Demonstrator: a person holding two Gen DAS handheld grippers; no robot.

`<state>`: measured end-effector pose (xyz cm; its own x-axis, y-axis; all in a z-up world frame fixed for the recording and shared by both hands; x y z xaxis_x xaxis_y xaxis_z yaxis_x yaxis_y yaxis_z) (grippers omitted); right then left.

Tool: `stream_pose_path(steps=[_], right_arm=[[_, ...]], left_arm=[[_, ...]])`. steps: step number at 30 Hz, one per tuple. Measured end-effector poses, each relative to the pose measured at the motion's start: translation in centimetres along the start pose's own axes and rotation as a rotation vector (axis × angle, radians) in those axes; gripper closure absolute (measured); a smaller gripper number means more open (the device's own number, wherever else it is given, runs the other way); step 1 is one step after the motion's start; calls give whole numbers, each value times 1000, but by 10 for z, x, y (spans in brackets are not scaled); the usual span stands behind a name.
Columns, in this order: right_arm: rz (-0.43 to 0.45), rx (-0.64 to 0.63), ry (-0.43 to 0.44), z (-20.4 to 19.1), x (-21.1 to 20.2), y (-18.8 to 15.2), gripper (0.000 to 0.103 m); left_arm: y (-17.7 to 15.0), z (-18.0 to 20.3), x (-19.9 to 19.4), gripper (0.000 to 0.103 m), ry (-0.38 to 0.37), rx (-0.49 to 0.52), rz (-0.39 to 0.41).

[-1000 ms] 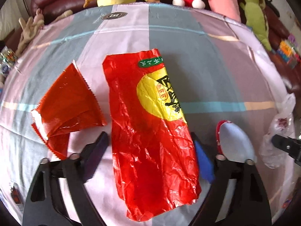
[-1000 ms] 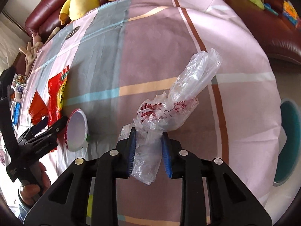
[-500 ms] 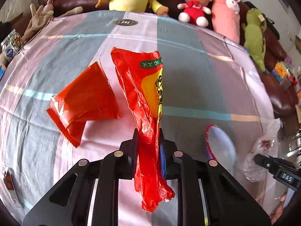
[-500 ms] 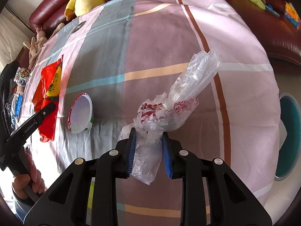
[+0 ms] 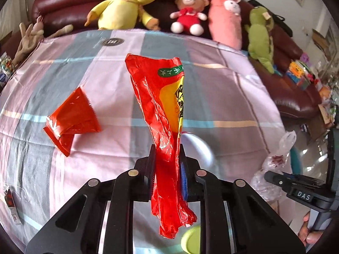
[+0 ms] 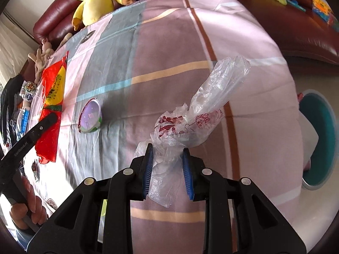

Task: Collect trash
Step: 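Carry the plastic bag and red wrapper toward the teal bucket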

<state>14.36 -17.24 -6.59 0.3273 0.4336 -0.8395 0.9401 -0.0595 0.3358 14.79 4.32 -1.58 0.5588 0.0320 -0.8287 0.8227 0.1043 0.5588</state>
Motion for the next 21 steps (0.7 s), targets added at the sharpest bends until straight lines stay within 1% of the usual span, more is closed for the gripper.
stream_pose_path(steps=[6, 11, 15, 21], right_arm=[[38, 31, 8, 16, -21, -9, 78], [71, 65, 10, 33, -38, -16, 78], [90, 96, 16, 49, -48, -22, 78], [126, 154, 30, 75, -65, -33, 78]], left_arm=[[-8, 31, -11, 83, -33, 61, 8], [-14, 61, -20, 83, -87, 110, 18], [-20, 84, -22, 83, -126, 146, 6], [-28, 119, -26, 83, -138, 229, 8]])
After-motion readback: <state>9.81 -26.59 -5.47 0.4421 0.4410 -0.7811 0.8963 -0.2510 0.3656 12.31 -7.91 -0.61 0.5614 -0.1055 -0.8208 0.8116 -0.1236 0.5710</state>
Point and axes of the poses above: each gripper's, at about its wrist camera, not at the fingertips, and x roughly the way its jaws point, z to its right, y to its top, the point moved 3 cm from there along x, roughly the way its jaws point, and after that the axes turned 10 degrees about y, right-handed, at the moved point
